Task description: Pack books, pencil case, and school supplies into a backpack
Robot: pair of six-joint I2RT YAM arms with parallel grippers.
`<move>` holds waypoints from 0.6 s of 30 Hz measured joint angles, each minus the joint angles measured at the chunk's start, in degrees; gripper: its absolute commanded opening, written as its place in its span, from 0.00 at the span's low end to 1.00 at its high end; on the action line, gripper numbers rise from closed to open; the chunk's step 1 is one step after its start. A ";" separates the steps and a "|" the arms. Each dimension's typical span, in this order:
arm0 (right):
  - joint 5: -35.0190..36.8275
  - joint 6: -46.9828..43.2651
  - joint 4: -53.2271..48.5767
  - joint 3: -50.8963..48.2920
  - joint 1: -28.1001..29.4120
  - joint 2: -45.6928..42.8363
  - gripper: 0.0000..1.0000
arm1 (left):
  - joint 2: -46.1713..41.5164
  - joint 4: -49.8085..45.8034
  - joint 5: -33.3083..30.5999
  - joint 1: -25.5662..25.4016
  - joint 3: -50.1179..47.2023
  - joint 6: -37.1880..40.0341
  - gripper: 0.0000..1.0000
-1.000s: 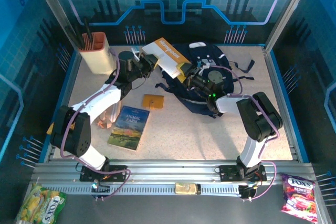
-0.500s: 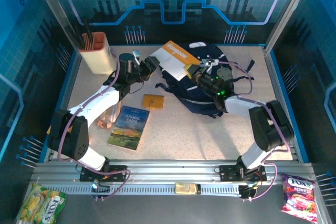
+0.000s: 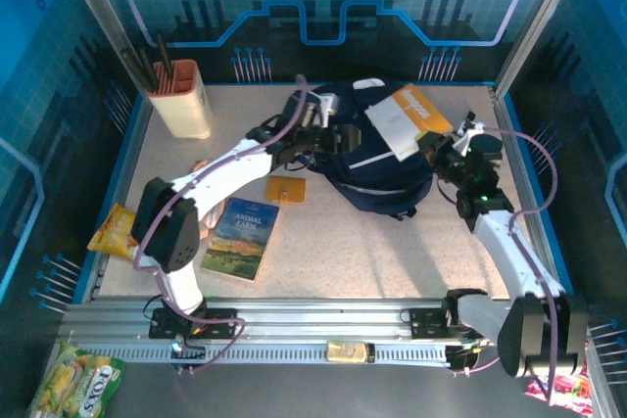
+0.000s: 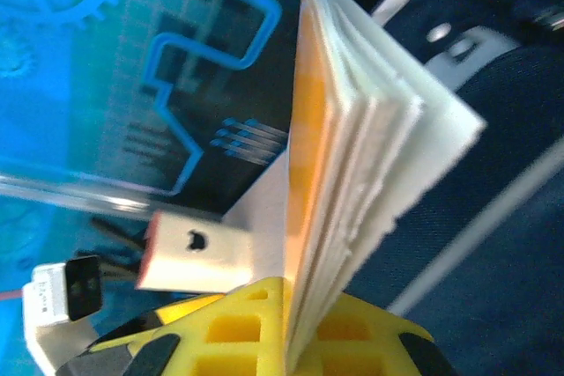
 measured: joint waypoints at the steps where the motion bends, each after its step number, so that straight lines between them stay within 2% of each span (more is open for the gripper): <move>1: 0.72 -1.97 -4.04 0.33 -1.68 -1.77 0.00 | 2.21 -1.68 -0.46 -1.36 2.51 2.34 0.78; 6: 3.04 -10.05 -19.67 3.93 -8.37 -5.53 0.00 | 11.61 -9.35 -1.53 -6.40 13.46 11.43 0.72; 10: 5.05 -15.06 -28.06 6.67 -12.02 -7.58 0.00 | 17.55 -13.92 -2.51 -9.31 19.91 16.98 0.60; 13: 6.36 -17.73 -32.13 7.56 -13.25 -8.94 0.00 | 21.81 -17.25 -6.10 -11.34 25.27 20.52 0.52; 18: 7.32 -20.59 -36.11 7.67 -13.40 -9.29 0.00 | 28.24 -22.05 -12.55 -14.36 34.16 26.40 0.48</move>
